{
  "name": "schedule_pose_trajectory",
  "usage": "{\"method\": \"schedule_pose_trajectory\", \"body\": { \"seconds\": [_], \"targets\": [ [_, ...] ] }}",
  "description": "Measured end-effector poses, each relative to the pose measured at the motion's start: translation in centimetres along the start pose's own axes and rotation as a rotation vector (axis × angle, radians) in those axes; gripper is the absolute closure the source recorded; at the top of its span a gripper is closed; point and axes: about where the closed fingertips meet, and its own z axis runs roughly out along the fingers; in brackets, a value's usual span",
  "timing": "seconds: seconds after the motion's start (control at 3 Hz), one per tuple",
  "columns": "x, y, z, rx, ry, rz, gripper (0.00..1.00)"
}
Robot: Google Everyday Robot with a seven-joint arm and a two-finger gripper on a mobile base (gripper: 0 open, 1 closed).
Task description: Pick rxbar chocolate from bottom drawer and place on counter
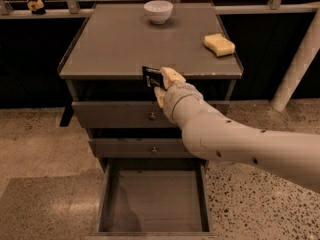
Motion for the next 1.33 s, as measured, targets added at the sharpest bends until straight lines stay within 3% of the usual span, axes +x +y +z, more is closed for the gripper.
{"method": "schedule_pose_trajectory", "body": {
  "seconds": [0.67,1.0,1.33],
  "targets": [
    [-0.3,-1.1,0.9,0.005,-0.019,0.001,1.0],
    [-1.3,-4.4,3.4,0.037,-0.045,-0.025,1.0],
    [-1.4,-8.6,7.3,0.087,-0.03,-0.03,1.0]
  ]
}}
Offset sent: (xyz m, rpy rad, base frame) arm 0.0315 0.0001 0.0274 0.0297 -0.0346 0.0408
